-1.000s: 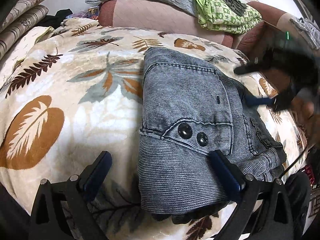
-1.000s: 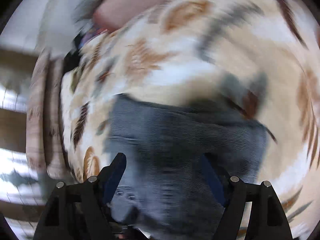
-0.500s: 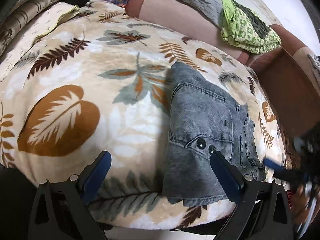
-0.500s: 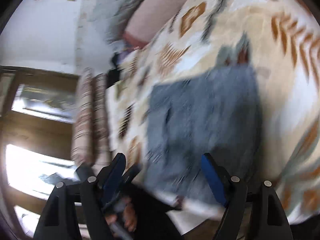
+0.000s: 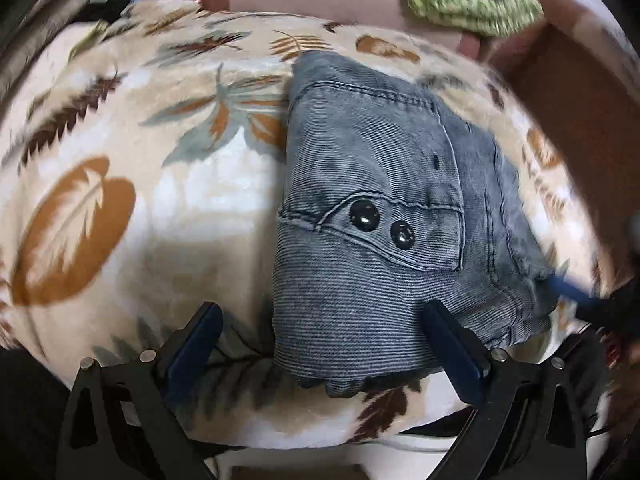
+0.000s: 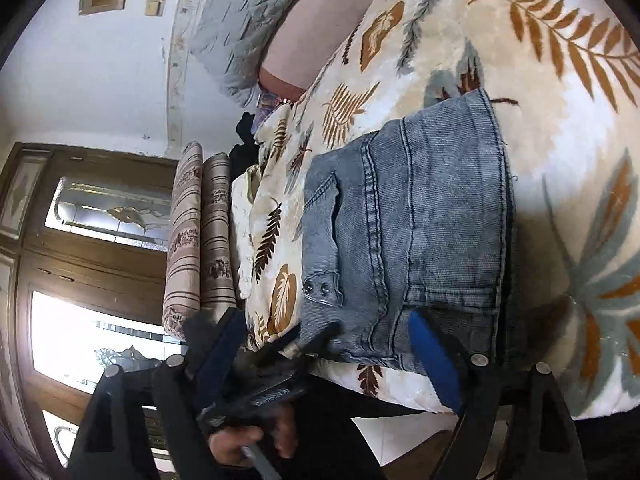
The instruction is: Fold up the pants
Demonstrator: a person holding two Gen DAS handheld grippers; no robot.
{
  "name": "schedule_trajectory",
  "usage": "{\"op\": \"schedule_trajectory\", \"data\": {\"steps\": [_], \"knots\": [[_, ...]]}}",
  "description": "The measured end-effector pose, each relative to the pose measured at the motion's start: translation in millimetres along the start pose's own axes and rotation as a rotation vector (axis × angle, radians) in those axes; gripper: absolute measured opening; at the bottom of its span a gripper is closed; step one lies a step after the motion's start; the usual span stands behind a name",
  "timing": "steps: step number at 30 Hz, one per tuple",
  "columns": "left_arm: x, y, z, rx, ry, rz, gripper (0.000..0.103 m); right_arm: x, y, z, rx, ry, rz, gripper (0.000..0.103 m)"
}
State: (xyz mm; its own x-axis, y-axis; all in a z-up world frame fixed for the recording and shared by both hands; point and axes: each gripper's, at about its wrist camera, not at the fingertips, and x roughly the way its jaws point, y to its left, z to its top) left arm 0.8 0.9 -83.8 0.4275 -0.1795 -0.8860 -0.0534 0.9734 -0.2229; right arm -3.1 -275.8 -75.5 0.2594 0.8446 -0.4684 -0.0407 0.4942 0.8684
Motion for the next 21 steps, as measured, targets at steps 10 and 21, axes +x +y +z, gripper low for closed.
{"op": "schedule_trajectory", "data": {"steps": [10, 21], "knots": [[0, 1, -3, 0.005, -0.015, -0.01, 0.102, 1, 24, 4, -0.026, -0.009, -0.048, 0.091], [0, 0, -4, 0.008, -0.024, -0.013, 0.102, 19, 17, 12, -0.026, 0.025, -0.205, 0.089]]}}
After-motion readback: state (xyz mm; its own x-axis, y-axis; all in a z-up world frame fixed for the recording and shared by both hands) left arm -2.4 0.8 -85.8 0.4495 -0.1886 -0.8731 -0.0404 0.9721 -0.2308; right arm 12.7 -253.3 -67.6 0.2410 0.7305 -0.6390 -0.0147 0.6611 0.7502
